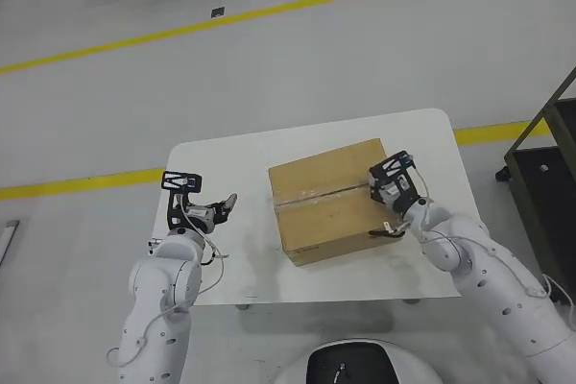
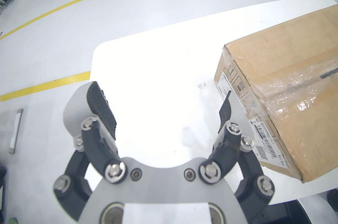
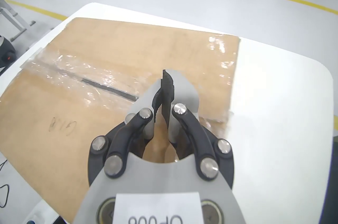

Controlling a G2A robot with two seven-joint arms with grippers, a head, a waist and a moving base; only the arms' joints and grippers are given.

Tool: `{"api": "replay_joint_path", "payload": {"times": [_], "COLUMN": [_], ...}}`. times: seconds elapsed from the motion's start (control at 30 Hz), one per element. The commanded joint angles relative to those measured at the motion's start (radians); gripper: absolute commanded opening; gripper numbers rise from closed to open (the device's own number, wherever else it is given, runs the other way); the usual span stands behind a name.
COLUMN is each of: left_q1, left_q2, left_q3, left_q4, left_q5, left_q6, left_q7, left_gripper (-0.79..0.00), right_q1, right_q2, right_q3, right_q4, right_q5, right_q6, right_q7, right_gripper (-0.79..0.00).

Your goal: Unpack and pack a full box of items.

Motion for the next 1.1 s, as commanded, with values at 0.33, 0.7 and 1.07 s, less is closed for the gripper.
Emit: {"api": "replay_joint_path", "payload": {"times": [0.33,0.7,1.07], "left_q1": [0.000,0.000,0.000], "left_q2": [0.000,0.000,0.000], "left_q3": [0.000,0.000,0.000], "left_q4": [0.000,0.000,0.000], "left_q5": [0.000,0.000,0.000], "left_q6": [0.000,0.000,0.000], "left_q7": [0.000,0.000,0.000], "left_gripper": [0.000,0.000,0.000], "right_q1": [-0.093,0.035,0.243], "right_q2": [0.024,-0.032,-0.139], "right_q3": [0.200,-0.093,-0.362], "right_q4": [-0.094,-0.132,0.180], "right_q5": [0.053,0.108,0.104], "right_q6": [0.033,-0.135,-0.122], "right_q7": [-0.019,-0.036,-0.100], "right_gripper": [-0.785,-0.785,-0.785]}}
